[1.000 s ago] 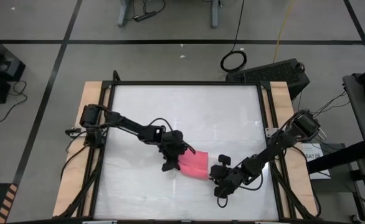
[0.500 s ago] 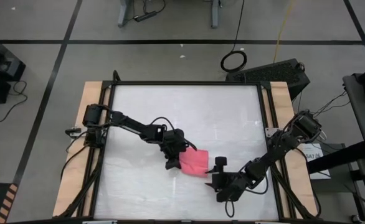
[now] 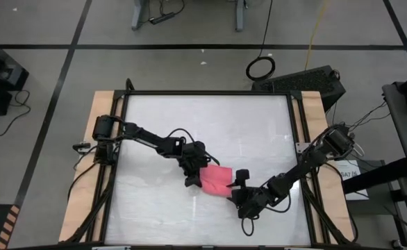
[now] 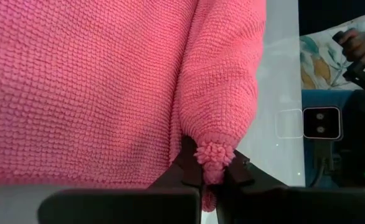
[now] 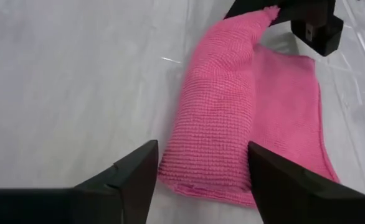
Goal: Roll towel
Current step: Roll the pink microfiber cloth
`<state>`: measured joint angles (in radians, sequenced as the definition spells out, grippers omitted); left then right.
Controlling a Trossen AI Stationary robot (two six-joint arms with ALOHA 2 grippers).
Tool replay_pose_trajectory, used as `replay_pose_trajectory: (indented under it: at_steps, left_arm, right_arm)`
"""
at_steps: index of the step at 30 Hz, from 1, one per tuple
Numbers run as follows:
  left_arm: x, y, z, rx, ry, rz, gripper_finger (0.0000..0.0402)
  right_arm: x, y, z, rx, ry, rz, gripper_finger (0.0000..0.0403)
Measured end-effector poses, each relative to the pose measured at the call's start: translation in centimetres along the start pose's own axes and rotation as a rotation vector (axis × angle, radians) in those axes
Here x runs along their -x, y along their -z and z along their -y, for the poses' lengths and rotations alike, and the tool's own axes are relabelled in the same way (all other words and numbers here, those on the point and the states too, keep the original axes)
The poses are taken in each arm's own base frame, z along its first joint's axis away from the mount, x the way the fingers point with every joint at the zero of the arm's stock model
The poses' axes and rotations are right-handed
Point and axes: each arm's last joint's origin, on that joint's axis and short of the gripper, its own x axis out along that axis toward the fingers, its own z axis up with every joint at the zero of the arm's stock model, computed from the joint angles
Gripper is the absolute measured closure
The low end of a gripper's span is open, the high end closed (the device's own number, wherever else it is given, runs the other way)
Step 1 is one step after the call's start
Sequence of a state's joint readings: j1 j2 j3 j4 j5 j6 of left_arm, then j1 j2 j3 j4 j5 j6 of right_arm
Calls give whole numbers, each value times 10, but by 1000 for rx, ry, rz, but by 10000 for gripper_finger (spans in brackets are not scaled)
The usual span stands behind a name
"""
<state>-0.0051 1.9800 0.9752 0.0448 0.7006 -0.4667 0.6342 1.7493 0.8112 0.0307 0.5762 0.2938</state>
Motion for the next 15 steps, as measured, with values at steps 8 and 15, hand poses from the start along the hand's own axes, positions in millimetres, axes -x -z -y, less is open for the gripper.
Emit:
replay_pose_trajectory:
  at_steps: [8,15]
  left_arm:
    - [2,-1,-2,8,9,0,390]
    - [4,-1,-4,13,25,-5,388]
  right_arm:
    - [-8,6,-1,50,13,-32,197]
    - [-22,13,2,-78,35,-68,229]
